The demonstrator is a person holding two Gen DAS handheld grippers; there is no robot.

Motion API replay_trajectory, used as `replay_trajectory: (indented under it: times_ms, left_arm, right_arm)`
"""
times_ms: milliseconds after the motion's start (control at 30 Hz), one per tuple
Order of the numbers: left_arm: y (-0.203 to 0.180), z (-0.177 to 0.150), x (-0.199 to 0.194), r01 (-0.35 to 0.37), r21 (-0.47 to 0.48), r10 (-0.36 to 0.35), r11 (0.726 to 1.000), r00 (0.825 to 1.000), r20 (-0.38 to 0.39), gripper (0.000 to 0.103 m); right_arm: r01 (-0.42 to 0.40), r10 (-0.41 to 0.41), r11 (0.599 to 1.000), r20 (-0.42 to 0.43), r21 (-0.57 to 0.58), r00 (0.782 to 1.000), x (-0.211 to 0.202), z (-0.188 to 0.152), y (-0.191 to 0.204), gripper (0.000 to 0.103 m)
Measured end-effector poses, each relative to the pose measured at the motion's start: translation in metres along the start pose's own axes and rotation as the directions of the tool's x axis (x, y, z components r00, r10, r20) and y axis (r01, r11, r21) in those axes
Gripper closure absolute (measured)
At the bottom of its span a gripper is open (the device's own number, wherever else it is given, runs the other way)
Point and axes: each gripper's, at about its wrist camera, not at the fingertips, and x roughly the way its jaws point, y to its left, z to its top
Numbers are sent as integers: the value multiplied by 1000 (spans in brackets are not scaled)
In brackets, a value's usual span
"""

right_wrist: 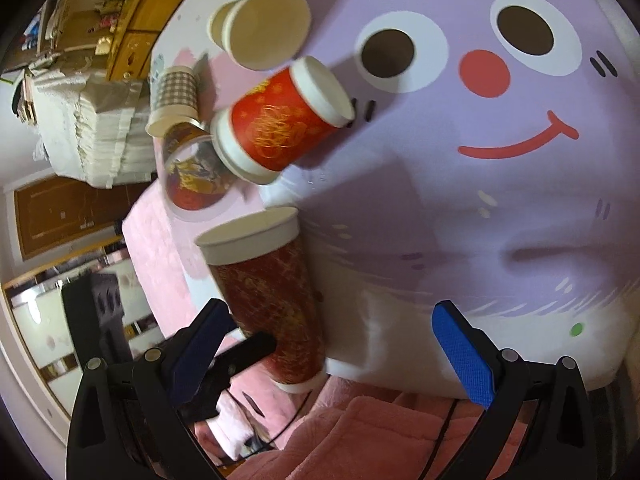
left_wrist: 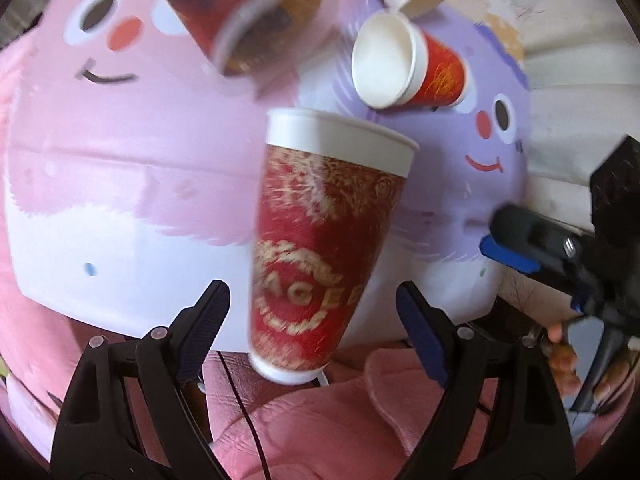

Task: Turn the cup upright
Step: 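Grasp the red cup with the right tool while the left tool releases it, then rotate the held red cup with the right tool until its rim faces up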

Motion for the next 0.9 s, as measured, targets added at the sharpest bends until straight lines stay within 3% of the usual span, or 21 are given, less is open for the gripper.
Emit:
replay_trajectory:
  times_ms: [133,300,433,567,667,800,900]
  left_arm:
    - [17,-21,-47,-14,67,5,998,990,141,20]
    - [52,-48,-96,-50,187,-15,981,942,335,20]
    - [81,-64,-129,-92,278,-43,956,894,446,20]
    - [113,-70,-158,-111,342,-84,933,858,507,20]
    - [130,-73,-160,-140,370,-64,918,871,487,20]
    - [148,-76,-157,-132,387,-60,913,893,446,20]
    - [153,-75,-151,-154,400,-41,903,898,438,20]
  right_arm:
    - [-29,26,999,83,25,996,1,-13,22,0]
    - [-23,13,999,195,49,981,16,-37,53,0]
    - [80,-89,996,276,43,957,40,-54,81,0]
    - [264,-258,964,340,30,904,73,-67,104,0]
    - [367,-358,929,364,47,860,93,-69,113,0]
    - [389,-383,919,376,64,844,112,-70,115,1]
    - [408,-399,911,381,60,834,122,-67,119,10]
